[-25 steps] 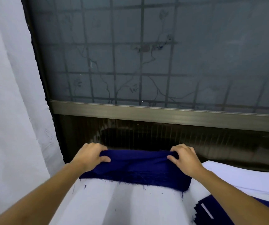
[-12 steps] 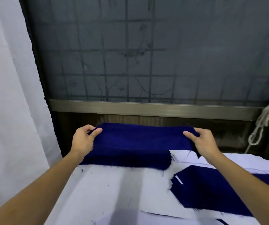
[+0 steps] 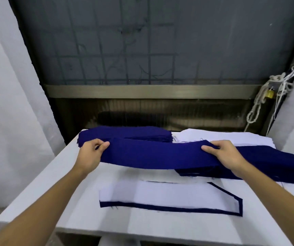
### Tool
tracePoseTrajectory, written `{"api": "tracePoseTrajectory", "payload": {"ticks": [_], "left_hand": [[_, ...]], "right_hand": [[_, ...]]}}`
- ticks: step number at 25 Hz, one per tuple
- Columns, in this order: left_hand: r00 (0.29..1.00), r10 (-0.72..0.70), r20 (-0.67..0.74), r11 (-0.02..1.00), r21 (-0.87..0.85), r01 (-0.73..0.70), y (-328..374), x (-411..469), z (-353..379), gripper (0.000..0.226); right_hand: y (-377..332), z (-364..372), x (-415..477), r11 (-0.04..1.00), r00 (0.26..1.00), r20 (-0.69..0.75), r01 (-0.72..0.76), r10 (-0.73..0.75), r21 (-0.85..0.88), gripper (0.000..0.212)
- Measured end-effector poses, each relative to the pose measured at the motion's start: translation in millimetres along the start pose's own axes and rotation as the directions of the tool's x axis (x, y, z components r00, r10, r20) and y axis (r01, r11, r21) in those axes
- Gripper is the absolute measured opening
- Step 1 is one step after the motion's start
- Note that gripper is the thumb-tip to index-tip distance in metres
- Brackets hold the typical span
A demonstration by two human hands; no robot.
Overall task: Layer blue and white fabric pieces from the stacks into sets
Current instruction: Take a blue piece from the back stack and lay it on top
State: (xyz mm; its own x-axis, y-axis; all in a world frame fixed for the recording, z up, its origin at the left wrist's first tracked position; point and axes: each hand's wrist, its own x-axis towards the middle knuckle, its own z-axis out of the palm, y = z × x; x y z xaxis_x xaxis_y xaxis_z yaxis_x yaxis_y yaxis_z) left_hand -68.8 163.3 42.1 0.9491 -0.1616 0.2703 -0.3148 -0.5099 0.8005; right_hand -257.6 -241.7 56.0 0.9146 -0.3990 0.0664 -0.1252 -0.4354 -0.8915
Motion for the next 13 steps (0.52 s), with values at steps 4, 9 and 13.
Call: {"api": "tracePoseTrajectory", "payload": {"ticks": [4, 9, 13], "left_hand": [[0.999, -0.002, 0.049, 0.999, -0.043, 0.004, -14.3, -28.8, 2.6, 0.017], [0.997, -0.004, 0.075, 0.997, 0.074, -0.001, -38.1, -64.5, 19.6, 0.016], [0.997, -0.045, 0.06, 0.96, 0.278, 0.026, -57.4, -86.1, 31.9, 0.021]], "right_hand": [[26.8, 1.4, -30.3, 1.0, 1.0, -0.013, -0.024, 0.024, 0.011, 0.007], [69.4, 8.9, -60.6, 0.987, 0.992, -0.12, -0.06, 0.041, -0.152, 0.008], [86.5, 21.0, -80.1, 0.942, 0.969, -0.245, -0.101, 0.021, -0.32, 0.015]]}}
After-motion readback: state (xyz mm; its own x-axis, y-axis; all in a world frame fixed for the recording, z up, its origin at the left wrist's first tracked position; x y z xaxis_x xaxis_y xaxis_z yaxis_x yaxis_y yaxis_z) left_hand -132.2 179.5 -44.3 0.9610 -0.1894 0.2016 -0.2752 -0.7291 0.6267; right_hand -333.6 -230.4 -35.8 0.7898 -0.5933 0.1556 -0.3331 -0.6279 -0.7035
